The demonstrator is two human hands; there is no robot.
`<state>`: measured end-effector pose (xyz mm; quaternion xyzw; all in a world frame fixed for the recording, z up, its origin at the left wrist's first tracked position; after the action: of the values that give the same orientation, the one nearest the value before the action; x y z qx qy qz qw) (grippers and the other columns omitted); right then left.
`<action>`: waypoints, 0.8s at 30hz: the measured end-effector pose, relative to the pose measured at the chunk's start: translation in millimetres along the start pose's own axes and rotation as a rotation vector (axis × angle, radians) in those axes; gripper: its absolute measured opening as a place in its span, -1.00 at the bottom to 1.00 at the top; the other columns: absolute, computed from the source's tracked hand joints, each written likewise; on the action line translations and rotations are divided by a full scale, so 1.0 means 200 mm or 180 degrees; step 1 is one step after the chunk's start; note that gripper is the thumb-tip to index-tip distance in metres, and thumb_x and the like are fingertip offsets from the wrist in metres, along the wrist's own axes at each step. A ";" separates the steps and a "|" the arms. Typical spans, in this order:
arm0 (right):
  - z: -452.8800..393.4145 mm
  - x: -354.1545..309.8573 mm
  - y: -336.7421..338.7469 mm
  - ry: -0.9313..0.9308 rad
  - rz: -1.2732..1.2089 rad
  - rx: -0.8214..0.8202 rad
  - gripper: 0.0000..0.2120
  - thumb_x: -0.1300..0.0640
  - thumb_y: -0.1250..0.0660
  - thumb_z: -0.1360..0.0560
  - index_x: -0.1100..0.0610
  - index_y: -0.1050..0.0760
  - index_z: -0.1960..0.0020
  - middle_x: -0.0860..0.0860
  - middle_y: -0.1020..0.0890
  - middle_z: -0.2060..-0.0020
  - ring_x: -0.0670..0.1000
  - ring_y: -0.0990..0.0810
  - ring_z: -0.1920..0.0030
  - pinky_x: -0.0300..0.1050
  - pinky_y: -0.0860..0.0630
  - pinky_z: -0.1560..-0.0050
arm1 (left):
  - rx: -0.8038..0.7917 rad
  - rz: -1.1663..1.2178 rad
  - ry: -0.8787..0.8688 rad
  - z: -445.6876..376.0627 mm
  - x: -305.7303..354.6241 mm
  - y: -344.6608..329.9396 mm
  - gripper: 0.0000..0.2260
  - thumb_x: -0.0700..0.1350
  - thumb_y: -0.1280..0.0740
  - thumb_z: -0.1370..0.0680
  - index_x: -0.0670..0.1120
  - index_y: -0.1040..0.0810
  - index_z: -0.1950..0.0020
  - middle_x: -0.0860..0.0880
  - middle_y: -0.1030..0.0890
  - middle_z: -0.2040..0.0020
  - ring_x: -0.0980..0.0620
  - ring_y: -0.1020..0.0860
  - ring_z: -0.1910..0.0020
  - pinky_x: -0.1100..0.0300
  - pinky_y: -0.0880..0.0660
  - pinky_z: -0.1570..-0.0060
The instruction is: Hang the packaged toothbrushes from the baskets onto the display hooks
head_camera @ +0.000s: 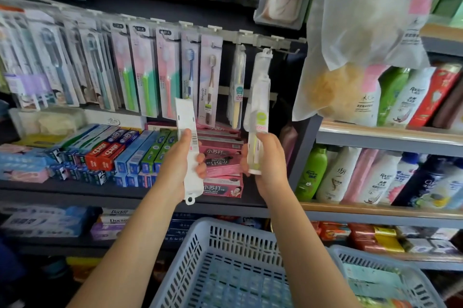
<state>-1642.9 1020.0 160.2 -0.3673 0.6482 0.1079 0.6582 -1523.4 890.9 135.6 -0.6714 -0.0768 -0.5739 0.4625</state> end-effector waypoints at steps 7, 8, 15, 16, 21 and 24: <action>-0.13 -0.17 -0.08 0.0303 -0.0197 0.0118 -0.68 0.16 -0.11 -0.63 0.30 -0.38 -0.31 0.17 -0.55 0.32 0.07 -0.38 0.58 -0.16 -0.27 0.50 | -0.0178 -0.0097 0.0048 -0.03 0.01 -0.07 -0.66 0.22 -0.22 -0.64 -0.05 -0.41 -0.06 -0.03 -0.40 0.42 0.03 -0.28 0.55 0.26 -0.24 0.53; -0.14 -0.19 -0.08 0.0333 -0.0197 0.0129 -0.69 0.17 -0.12 -0.63 0.31 -0.38 -0.30 0.19 -0.55 0.30 0.07 -0.39 0.58 -0.15 -0.28 0.49 | -0.0181 -0.0111 0.0039 -0.04 0.02 -0.08 -0.67 0.22 -0.23 -0.64 -0.05 -0.42 -0.06 -0.03 -0.41 0.42 0.03 -0.28 0.55 0.25 -0.24 0.53; -0.21 -0.24 -0.12 0.0385 -0.0167 0.0206 -0.75 0.14 -0.17 -0.68 0.27 -0.41 -0.27 0.21 -0.62 0.23 0.10 -0.44 0.54 -0.12 -0.34 0.46 | -0.0172 -0.0175 -0.0003 -0.04 0.02 -0.08 -0.67 0.20 -0.23 -0.64 -0.06 -0.41 -0.12 -0.04 -0.41 0.41 0.02 -0.28 0.54 0.24 -0.24 0.51; -0.21 -0.24 -0.12 0.0397 -0.0135 0.0233 -0.74 0.13 -0.17 -0.69 0.27 -0.41 -0.28 0.20 -0.63 0.23 0.10 -0.46 0.54 -0.13 -0.35 0.47 | -0.0164 -0.0172 -0.0010 -0.04 0.02 -0.08 -0.67 0.20 -0.23 -0.64 -0.06 -0.41 -0.13 -0.04 -0.40 0.41 0.02 -0.28 0.54 0.24 -0.24 0.51; -0.21 -0.20 -0.09 0.0397 -0.0168 0.0317 -0.74 0.12 -0.19 -0.68 0.26 -0.42 -0.28 0.17 -0.65 0.26 0.11 -0.47 0.53 -0.13 -0.38 0.48 | -0.0168 -0.0152 0.0040 -0.06 0.01 -0.08 -0.65 0.21 -0.24 -0.63 -0.06 -0.42 -0.17 -0.04 -0.39 0.40 0.02 -0.28 0.54 0.24 -0.25 0.51; -0.22 -0.19 -0.08 0.0358 -0.0137 0.0347 -0.73 0.10 -0.20 -0.68 0.26 -0.44 -0.28 0.15 -0.66 0.29 0.10 -0.49 0.53 -0.13 -0.39 0.49 | -0.0183 -0.0182 0.0050 -0.06 0.00 -0.09 -0.65 0.21 -0.23 -0.64 -0.07 -0.43 -0.16 -0.05 -0.38 0.40 0.01 -0.28 0.53 0.23 -0.26 0.51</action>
<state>-1671.3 994.2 206.6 -0.3502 0.6810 0.0375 0.6420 -1543.1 893.0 145.3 -0.6775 -0.0758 -0.5940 0.4271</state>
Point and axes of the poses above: each hand's wrist, its own z-axis away from the middle knuckle, its own y-axis out of the back of the hand, x = y × z, the point moved 1 cm from there along -z, towards the middle knuckle
